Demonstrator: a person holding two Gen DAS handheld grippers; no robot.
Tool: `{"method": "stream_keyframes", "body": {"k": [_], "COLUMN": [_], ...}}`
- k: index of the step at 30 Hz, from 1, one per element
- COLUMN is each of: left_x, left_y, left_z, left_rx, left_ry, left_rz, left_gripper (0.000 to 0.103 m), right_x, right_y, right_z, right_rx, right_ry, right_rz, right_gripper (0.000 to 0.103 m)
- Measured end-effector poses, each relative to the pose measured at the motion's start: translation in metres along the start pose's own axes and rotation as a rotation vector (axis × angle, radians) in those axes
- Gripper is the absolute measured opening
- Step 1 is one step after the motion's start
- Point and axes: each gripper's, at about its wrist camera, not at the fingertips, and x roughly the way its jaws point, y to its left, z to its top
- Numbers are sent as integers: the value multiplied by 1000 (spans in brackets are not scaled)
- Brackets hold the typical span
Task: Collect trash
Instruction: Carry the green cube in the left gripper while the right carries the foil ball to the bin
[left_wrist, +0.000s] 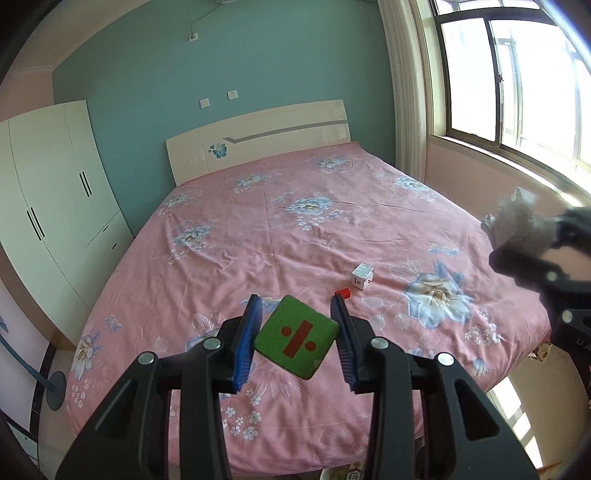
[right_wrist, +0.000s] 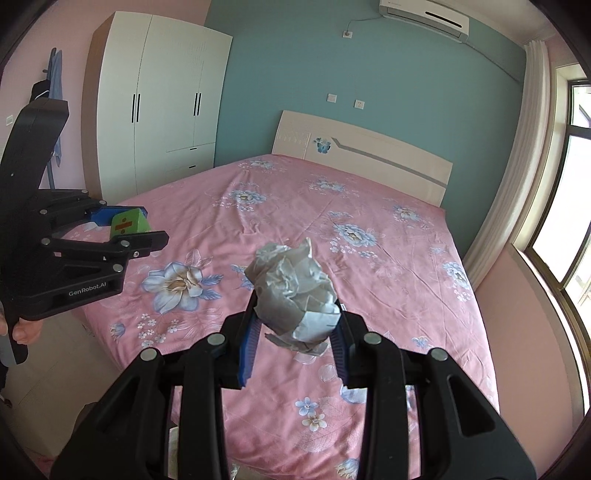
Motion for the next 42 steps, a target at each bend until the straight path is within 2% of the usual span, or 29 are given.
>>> {"method": "stream_keyframes", "body": {"k": [7, 16, 28, 42], "left_x": [-50, -53, -5, 55], "left_y": [3, 15, 21, -23], "left_z": [-25, -79, -165, -257], "left_rx": [-1, -10, -34, 29], "left_ry": [-35, 38, 226, 438], "left_rz": [20, 38, 30, -52], "left_gripper": [41, 41, 41, 41], "right_x": [-50, -54, -7, 71], "right_y": [27, 52, 80, 117], "right_z": [-14, -51, -111, -200], "right_rx": [-48, -66, -56, -43], "right_ry": [-32, 13, 156, 371], "right_rz": [-11, 47, 124, 222], "right_gripper": [36, 36, 36, 36]}}
